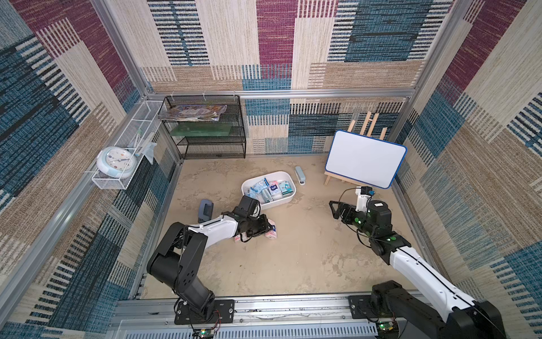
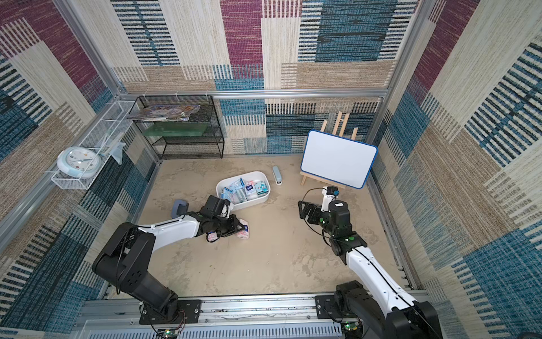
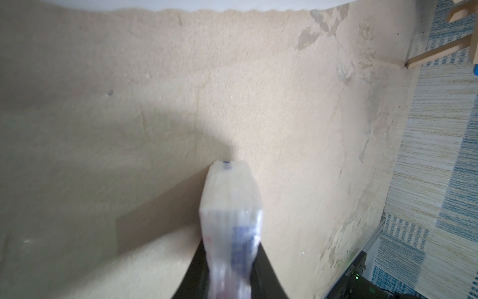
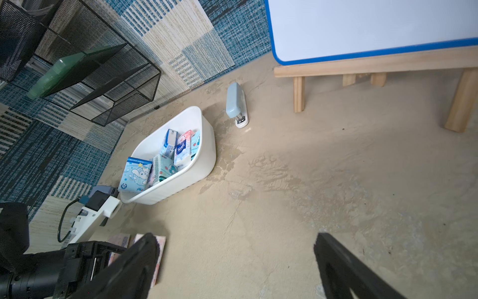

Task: Take the pocket tissues out of the storage box
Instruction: Place the pocket tissues at the center of the board.

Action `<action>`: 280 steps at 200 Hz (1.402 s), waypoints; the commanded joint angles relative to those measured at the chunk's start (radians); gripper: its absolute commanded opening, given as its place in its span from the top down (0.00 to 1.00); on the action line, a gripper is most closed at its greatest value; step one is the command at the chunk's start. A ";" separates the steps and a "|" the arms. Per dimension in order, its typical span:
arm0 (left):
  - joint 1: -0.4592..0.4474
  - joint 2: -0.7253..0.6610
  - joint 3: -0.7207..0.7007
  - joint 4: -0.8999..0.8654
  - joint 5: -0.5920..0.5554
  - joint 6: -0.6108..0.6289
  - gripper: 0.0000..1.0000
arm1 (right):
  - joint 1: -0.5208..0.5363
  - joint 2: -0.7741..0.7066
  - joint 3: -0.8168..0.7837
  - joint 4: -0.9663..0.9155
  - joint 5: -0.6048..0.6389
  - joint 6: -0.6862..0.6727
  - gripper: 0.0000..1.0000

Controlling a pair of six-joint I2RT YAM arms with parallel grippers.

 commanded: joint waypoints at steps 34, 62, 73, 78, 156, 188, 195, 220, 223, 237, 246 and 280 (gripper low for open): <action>0.000 0.013 0.007 -0.040 -0.029 0.037 0.87 | 0.005 0.000 0.005 0.011 0.017 0.007 0.00; 0.000 -0.005 0.006 -0.070 -0.046 0.053 0.78 | 0.006 0.001 0.008 0.006 0.024 0.002 0.01; 0.000 -0.013 0.010 -0.088 -0.058 0.062 0.75 | 0.006 0.001 0.012 0.001 0.028 0.001 0.00; 0.000 -0.018 0.012 -0.097 -0.064 0.067 0.74 | 0.005 0.003 0.014 -0.001 0.027 -0.002 0.01; 0.004 -0.061 0.046 -0.200 -0.128 0.114 0.51 | 0.011 0.023 0.059 -0.076 0.037 -0.028 0.00; 0.009 -0.112 0.055 -0.244 -0.140 0.131 0.45 | 0.017 0.058 0.105 -0.124 0.047 -0.019 0.00; 0.010 -0.125 0.059 -0.257 -0.147 0.134 0.44 | 0.021 0.069 0.118 -0.135 0.048 -0.017 0.00; 0.012 -0.182 0.073 -0.308 -0.171 0.150 0.42 | 0.041 0.136 0.177 -0.172 0.041 -0.018 0.04; 0.013 -0.191 0.073 -0.314 -0.174 0.152 0.41 | 0.045 0.145 0.186 -0.174 0.041 -0.019 0.04; 0.016 -0.230 0.078 -0.344 -0.194 0.161 0.40 | 0.066 0.198 0.232 -0.201 0.047 -0.025 0.05; 0.016 -0.259 0.079 -0.363 -0.212 0.169 0.40 | 0.084 0.236 0.266 -0.216 0.049 -0.031 0.06; 0.017 -0.390 0.046 -0.394 -0.311 0.195 0.35 | 0.162 0.414 0.425 -0.268 0.053 -0.057 0.12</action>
